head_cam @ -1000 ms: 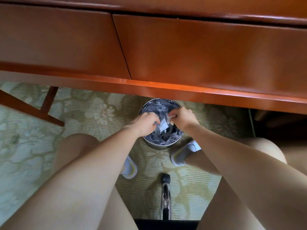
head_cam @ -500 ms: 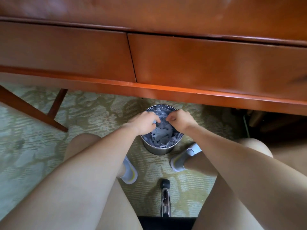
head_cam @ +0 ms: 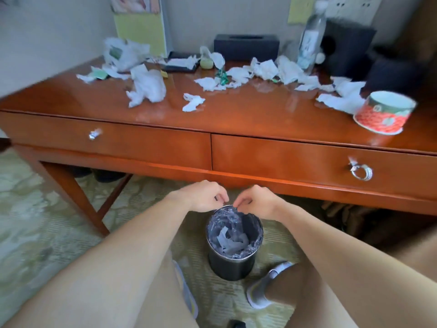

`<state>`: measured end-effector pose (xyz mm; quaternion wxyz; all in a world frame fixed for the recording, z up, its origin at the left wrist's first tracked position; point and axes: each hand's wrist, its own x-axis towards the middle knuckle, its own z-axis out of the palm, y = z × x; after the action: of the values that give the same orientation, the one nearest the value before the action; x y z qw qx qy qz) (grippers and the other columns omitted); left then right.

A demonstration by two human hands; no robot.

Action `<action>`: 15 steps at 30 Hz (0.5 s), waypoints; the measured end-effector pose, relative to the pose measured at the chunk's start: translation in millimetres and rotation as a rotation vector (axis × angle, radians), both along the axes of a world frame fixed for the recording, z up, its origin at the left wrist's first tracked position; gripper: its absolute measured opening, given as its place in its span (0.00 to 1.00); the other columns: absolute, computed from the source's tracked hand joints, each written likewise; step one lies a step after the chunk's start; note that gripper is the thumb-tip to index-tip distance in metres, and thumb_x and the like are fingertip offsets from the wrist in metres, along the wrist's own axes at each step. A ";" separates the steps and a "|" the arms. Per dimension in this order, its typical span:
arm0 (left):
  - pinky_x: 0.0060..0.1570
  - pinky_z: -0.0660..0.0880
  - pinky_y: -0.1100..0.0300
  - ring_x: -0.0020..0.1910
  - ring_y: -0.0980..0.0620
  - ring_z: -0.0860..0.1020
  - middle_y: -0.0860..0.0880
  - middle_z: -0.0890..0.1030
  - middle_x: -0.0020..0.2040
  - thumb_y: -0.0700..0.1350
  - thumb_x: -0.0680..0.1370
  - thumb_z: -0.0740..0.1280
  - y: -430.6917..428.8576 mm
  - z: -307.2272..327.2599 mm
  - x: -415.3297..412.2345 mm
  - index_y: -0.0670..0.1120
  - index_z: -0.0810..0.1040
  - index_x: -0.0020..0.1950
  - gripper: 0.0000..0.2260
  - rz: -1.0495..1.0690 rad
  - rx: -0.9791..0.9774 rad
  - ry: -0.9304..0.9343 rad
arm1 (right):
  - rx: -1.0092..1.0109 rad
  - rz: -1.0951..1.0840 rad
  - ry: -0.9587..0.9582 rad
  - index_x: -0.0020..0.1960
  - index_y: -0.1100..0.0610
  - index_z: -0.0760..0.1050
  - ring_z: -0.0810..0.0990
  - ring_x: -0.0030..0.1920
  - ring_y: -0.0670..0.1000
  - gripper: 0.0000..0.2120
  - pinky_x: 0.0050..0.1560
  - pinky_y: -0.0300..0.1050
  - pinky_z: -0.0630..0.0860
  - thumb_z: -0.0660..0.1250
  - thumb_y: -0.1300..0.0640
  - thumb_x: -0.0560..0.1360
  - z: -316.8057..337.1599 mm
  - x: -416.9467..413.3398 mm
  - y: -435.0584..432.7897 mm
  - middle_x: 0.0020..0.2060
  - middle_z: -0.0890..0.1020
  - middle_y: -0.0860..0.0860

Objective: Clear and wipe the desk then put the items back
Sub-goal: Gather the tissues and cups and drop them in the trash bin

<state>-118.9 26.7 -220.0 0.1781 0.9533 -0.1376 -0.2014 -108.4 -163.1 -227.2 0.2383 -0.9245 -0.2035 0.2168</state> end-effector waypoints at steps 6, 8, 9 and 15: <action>0.43 0.76 0.63 0.39 0.59 0.82 0.55 0.84 0.42 0.46 0.79 0.65 15.5 81.3 -9.9 0.51 0.82 0.51 0.06 0.032 -0.110 -0.098 | 0.082 0.058 -0.068 0.55 0.53 0.82 0.82 0.46 0.42 0.14 0.42 0.28 0.72 0.62 0.66 0.77 68.5 -2.6 4.3 0.46 0.85 0.47; 0.37 0.77 0.64 0.35 0.58 0.82 0.52 0.84 0.39 0.46 0.80 0.65 21.5 107.8 -6.1 0.49 0.82 0.48 0.06 0.075 -0.175 -0.154 | 0.112 0.068 -0.132 0.54 0.51 0.81 0.83 0.43 0.41 0.13 0.42 0.29 0.72 0.63 0.65 0.78 94.4 4.7 2.2 0.44 0.85 0.46; 0.37 0.77 0.64 0.34 0.57 0.82 0.52 0.84 0.38 0.46 0.80 0.65 24.4 120.6 -3.1 0.48 0.82 0.48 0.06 0.099 -0.193 -0.196 | 0.136 0.059 -0.157 0.53 0.51 0.81 0.83 0.43 0.41 0.12 0.43 0.30 0.73 0.63 0.64 0.78 108.1 9.0 -0.2 0.44 0.85 0.46; 0.55 0.76 0.53 0.51 0.52 0.79 0.50 0.80 0.54 0.43 0.79 0.62 40.7 163.2 38.8 0.52 0.77 0.58 0.09 0.243 -0.140 -0.514 | 0.266 -0.127 -0.303 0.49 0.53 0.81 0.83 0.44 0.46 0.10 0.53 0.43 0.80 0.62 0.63 0.79 164.5 46.8 -15.1 0.42 0.85 0.49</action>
<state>-80.1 67.4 -56.8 0.2255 0.9680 -0.0768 0.0793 -61.6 -178.2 -62.6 0.3382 -0.9179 -0.2052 0.0310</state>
